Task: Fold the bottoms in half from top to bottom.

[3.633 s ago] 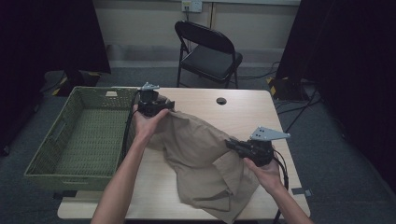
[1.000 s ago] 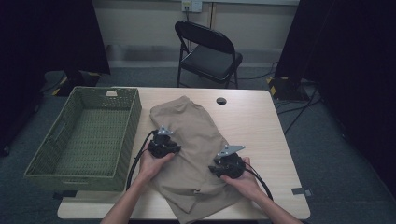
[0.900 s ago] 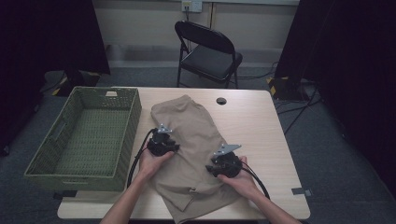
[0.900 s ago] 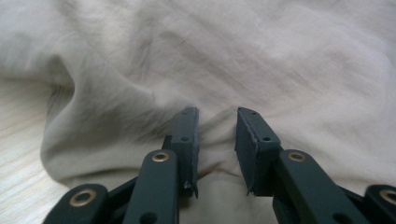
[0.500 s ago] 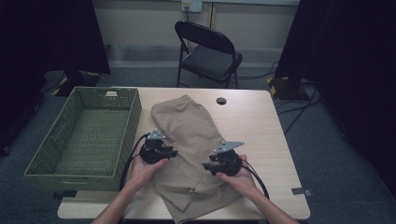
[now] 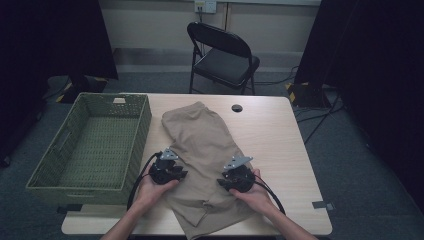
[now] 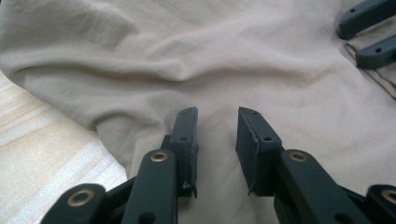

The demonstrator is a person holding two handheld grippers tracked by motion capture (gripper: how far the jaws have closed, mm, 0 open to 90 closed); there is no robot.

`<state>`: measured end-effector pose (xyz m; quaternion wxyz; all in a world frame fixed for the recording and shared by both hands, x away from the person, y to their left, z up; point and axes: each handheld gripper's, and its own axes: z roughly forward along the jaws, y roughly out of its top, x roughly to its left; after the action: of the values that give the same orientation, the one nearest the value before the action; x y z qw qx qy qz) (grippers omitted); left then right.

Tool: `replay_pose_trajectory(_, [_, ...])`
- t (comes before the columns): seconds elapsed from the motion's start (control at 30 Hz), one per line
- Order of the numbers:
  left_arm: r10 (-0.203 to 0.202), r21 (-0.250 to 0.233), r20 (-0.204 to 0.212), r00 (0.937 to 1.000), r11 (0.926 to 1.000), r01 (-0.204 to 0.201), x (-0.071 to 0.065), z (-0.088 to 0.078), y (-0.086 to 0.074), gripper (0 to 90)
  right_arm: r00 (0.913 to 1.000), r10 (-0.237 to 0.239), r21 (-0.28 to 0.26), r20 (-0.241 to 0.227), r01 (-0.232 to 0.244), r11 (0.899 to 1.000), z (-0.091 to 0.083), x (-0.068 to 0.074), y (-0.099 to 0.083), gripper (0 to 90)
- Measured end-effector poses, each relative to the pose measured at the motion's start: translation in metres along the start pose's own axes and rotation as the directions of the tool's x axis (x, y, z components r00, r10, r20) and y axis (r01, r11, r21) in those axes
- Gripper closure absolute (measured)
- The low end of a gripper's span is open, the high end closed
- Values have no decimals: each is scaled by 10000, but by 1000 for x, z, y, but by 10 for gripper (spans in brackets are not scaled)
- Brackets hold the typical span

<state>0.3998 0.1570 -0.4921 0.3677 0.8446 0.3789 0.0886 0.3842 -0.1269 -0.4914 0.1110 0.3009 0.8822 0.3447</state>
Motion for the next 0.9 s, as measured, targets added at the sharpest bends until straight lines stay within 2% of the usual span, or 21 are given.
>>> replay_pose_trajectory(0.17, [-13,-53,-21,10000,10000,13,2,0,0,687,9999,135,26,-97,-134,9999,-6,-3,-3,812])
replay_pose_trajectory(0.23, [-14,-60,-55,10000,10000,13,2,0,0,683,9997,219,-76,-133,-220,9997,-11,-4,-3,820])
replay_pose_trajectory(0.37, [-39,-58,-86,10000,10000,38,2,0,0,675,9988,397,-529,-279,-412,9978,-30,-5,-4,836])
replay_pose_trajectory(0.47, [-143,-104,-194,9997,9998,141,3,0,0,657,9988,342,-840,-338,-369,9958,-47,-5,-9,840])
replay_pose_trajectory(0.53, [-190,-89,-269,9995,9998,187,4,0,1,625,9985,391,-1114,-388,-432,9928,-61,-6,-15,842])
replay_pose_trajectory(0.7, [-204,-12,-419,9989,9998,203,6,2,3,613,9980,592,-1559,-227,-620,9858,-92,-10,-36,850])
replay_pose_trajectory(0.8, [-360,-101,-405,9985,9993,356,11,2,4,611,9976,647,-1539,-260,-680,9857,-104,-9,-48,854])
replay_pose_trajectory(0.9, [-374,-123,-489,9981,9992,369,12,2,4,611,9985,473,-1349,-282,-506,9896,-110,-5,-59,859])
